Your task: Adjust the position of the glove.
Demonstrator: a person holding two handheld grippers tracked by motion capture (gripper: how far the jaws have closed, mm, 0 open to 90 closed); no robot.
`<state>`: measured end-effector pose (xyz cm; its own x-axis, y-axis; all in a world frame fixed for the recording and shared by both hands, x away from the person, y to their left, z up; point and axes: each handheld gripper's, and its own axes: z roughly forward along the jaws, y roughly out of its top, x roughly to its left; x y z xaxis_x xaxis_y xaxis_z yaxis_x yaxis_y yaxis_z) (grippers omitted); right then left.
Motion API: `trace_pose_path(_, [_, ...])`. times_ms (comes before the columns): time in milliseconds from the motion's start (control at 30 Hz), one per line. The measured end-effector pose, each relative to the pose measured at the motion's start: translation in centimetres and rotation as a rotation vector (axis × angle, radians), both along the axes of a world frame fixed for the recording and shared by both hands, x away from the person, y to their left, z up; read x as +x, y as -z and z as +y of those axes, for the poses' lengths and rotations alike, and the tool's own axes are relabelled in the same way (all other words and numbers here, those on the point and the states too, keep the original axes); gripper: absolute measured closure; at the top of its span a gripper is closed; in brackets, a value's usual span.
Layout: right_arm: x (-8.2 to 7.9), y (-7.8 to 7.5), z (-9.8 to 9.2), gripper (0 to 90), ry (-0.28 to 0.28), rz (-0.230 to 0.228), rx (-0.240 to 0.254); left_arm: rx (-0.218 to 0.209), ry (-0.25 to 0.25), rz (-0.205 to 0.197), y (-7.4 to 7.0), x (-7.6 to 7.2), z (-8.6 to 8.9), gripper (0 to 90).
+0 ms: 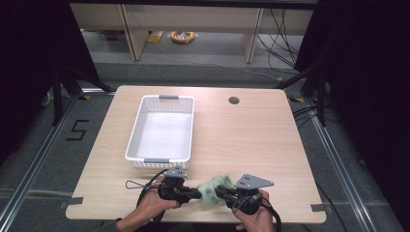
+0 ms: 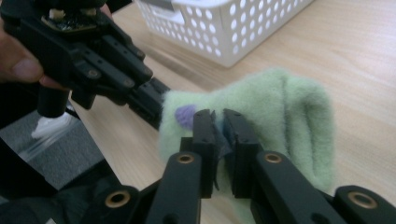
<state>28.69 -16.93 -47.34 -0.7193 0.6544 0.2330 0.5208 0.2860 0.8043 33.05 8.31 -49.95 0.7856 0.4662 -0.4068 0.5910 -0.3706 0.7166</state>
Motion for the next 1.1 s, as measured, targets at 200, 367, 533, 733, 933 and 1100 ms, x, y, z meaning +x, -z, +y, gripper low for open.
trace_pose_path(200, [0.6, -0.6, -0.8, 72.4, 0.006, -0.046, -0.009, 0.009, -0.015, 0.013, 0.6, 0.3, 0.0, 84.2])
trace_pose_path(367, [2.0, -0.5, -2.7, 69.8, 0.014, -0.036, -0.065, 0.021, -0.004, 0.009, 0.6, 0.4, 0.0, 84.1])
trace_pose_path(533, [2.8, 0.0, -3.0, 65.8, -0.007, -0.024, -0.110, 0.026, 0.001, 0.012, 0.7, 0.4, 0.0, 84.0])
trace_pose_path(733, [3.8, 1.3, -2.5, 65.0, -0.039, 0.014, -0.145, 0.032, -0.004, 0.015, 0.8, 0.4, -0.1, 84.3])
trace_pose_path(933, [3.6, 1.1, -2.7, 85.2, -0.060, 0.040, -0.133, 0.021, -0.005, 0.027, 0.7, 0.3, -0.2, 85.2])
trace_pose_path(1100, [2.5, -0.6, -2.6, 85.4, -0.052, 0.024, -0.110, -0.010, 0.013, 0.018, -0.1, 0.5, 0.2, 85.3])
